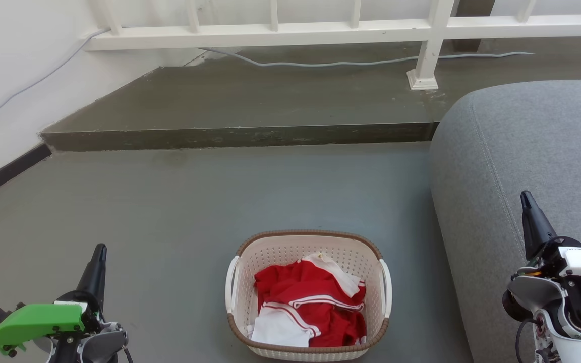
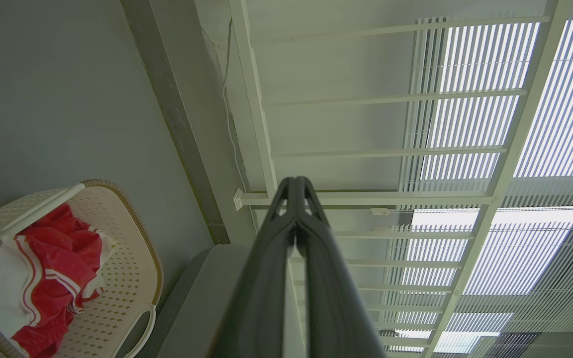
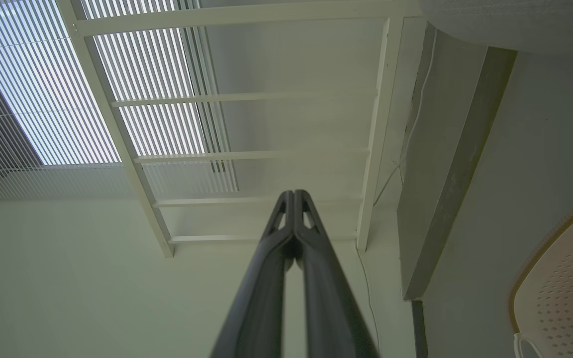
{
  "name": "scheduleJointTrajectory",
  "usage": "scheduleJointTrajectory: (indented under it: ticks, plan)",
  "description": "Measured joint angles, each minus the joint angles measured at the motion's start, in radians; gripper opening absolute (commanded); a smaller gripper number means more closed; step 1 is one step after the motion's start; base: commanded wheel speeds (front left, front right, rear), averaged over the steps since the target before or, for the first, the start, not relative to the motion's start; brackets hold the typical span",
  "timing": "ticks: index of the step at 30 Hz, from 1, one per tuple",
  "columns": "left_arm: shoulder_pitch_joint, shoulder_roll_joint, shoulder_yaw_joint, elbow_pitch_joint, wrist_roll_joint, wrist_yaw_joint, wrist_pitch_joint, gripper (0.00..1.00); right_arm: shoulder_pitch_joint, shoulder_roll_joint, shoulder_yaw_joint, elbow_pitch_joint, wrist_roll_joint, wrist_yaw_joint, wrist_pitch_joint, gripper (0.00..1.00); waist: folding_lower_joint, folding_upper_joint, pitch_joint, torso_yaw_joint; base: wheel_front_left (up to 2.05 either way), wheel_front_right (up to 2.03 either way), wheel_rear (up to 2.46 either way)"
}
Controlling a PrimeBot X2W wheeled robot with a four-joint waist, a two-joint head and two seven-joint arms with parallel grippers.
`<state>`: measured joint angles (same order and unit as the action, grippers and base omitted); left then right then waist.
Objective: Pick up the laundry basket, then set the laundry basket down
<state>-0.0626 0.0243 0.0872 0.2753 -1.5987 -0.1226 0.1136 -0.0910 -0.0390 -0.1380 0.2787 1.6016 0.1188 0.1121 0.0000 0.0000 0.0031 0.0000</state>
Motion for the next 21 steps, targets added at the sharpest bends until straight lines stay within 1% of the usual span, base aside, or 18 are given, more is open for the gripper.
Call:
scheduleJointTrajectory:
  ticks: [21]
  plan:
    - [0.0, 0.0, 0.0, 0.0, 0.0, 0.0, 0.0, 0.0, 0.0, 0.0, 0.0, 0.0, 0.0, 0.0, 0.0, 0.0, 0.0, 0.0, 0.0, 0.0, 0.0, 0.0, 0.0]
